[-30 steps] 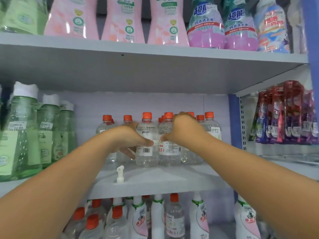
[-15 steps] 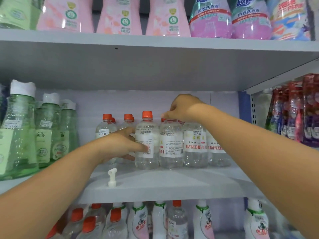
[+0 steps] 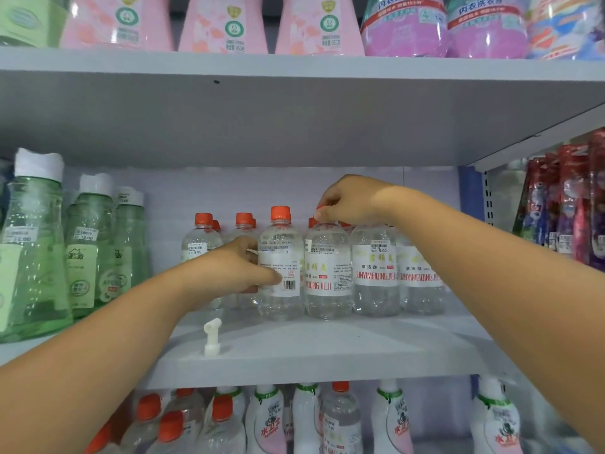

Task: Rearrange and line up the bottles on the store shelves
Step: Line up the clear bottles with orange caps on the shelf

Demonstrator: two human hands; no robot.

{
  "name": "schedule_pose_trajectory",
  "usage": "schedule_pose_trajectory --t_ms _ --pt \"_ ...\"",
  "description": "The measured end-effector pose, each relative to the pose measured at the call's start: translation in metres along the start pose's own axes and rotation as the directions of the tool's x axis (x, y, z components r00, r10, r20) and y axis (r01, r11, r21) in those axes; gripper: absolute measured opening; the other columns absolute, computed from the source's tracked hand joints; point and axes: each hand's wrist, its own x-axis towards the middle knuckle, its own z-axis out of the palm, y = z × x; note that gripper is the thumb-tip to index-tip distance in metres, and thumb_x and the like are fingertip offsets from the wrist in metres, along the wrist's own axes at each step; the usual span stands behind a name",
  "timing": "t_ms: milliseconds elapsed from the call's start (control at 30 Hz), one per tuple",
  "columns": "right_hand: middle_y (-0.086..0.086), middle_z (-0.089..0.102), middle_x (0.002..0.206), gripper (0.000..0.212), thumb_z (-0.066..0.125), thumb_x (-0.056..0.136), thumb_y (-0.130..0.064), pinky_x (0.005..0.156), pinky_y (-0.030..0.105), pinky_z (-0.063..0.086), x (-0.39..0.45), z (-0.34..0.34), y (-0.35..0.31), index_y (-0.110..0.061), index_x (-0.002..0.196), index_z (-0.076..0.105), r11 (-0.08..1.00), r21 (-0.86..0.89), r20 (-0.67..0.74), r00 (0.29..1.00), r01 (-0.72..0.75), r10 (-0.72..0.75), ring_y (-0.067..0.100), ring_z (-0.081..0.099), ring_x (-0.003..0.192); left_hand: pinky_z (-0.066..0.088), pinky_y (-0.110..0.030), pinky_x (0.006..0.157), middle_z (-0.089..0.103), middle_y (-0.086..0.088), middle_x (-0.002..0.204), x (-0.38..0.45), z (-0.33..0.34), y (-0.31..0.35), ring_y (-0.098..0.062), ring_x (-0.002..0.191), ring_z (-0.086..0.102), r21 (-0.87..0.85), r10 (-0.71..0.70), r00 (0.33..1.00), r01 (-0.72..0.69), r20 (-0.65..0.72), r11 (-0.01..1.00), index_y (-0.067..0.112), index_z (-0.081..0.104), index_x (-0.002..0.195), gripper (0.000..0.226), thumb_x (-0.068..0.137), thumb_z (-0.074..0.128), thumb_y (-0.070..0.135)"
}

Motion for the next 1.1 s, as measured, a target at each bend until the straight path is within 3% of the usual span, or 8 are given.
schedule_pose_trajectory --t_ms 200,400,500,600,700,800,867,1100 --pt "-0.009 0.072 0.094 0.038 0.07 0.085 -0.061 0.087 0.037 0.057 0.004 0.014 0.005 -0.024 0.094 0.073 0.999 0.042 -0.116 0.993 0.022 -0.017 0.012 0.066 0.088 0.06 -0.028 0.071 0.072 0.009 0.097 -0.002 0.007 0.002 -0.011 0.086 0.073 0.093 0.064 0.994 -0.056 -0.087 0.994 0.031 0.056 0.113 0.051 0.075 0.089 0.03" --pt "-0.01 0.072 0.1 0.031 0.067 0.091 -0.055 0.088 0.035 0.055 0.006 0.014 0.006 -0.026 0.099 0.075 0.999 0.024 -0.101 0.994 0.046 -0.043 0.011 0.064 0.092 0.06 -0.033 0.09 0.074 0.01 0.11 0.0 0.003 -0.005 -0.01 0.098 0.073 0.174 -0.021 0.998 0.011 0.059 0.985 0.032 0.054 0.125 0.068 0.069 0.092 0.036" --pt "-0.012 0.072 0.1 0.031 0.064 0.091 -0.057 0.087 0.035 0.054 0.007 0.011 0.006 -0.029 0.1 0.075 0.999 -0.023 -0.072 0.997 0.039 -0.04 0.008 0.063 0.09 0.061 -0.03 0.086 0.075 0.006 0.11 0.001 0.004 -0.005 -0.01 0.095 0.075 0.115 -0.032 0.998 0.024 0.062 0.993 0.027 0.055 0.126 0.065 0.072 0.091 0.025" --pt "-0.014 0.072 0.094 0.039 0.056 0.091 -0.065 0.084 0.035 0.055 0.005 0.012 0.008 -0.032 0.096 0.075 1.0 -0.006 -0.106 0.994 0.02 -0.021 0.008 0.065 0.085 0.063 -0.028 0.078 0.073 0.009 0.105 0.002 0.008 -0.004 -0.01 0.091 0.074 0.163 -0.033 0.999 0.034 -0.009 0.986 0.029 0.053 0.117 0.064 0.068 0.094 0.037" --pt "-0.015 0.068 0.081 0.046 0.057 0.085 -0.074 0.076 0.032 0.054 0.003 0.019 0.013 -0.031 0.086 0.072 1.0 0.004 -0.223 0.975 -0.004 0.005 0.008 0.064 0.082 0.062 -0.031 0.083 0.071 0.009 0.108 0.003 0.008 -0.004 -0.012 0.097 0.072 0.171 -0.046 0.999 0.044 0.009 0.984 0.03 0.053 0.12 0.071 0.064 0.093 0.046" --pt "-0.011 0.07 0.082 0.041 0.064 0.087 -0.066 0.083 0.038 0.057 0.003 0.021 0.014 -0.026 0.084 0.074 0.996 0.087 -0.2 0.98 0.002 0.015 0.011 0.065 0.084 0.06 -0.034 0.092 0.074 0.007 0.116 0.005 0.006 -0.006 -0.012 0.104 0.073 0.099 -0.055 0.996 0.047 0.076 0.994 0.027 0.055 0.128 0.066 0.073 0.09 0.031" --pt "-0.01 0.072 0.09 0.037 0.064 0.089 -0.061 0.087 0.04 0.057 0.003 0.02 0.013 -0.026 0.089 0.076 0.996 0.092 -0.188 0.982 0.004 0.013 0.012 0.065 0.088 0.061 -0.036 0.092 0.074 0.004 0.116 0.005 0.006 -0.006 -0.013 0.103 0.073 0.094 -0.044 0.997 0.038 0.06 0.995 0.024 0.056 0.128 0.06 0.076 0.087 0.023" --pt "-0.007 0.073 0.099 0.035 0.061 0.094 -0.056 0.092 0.042 0.056 0.001 0.023 0.01 -0.024 0.099 0.076 0.997 0.083 -0.175 0.984 -0.005 0.019 0.015 0.067 0.094 0.063 -0.038 0.082 0.07 0.01 0.104 -0.002 0.016 -0.001 -0.012 0.091 0.071 0.268 -0.008 0.995 0.034 -0.096 0.963 0.029 0.052 0.118 0.071 0.063 0.091 0.054"
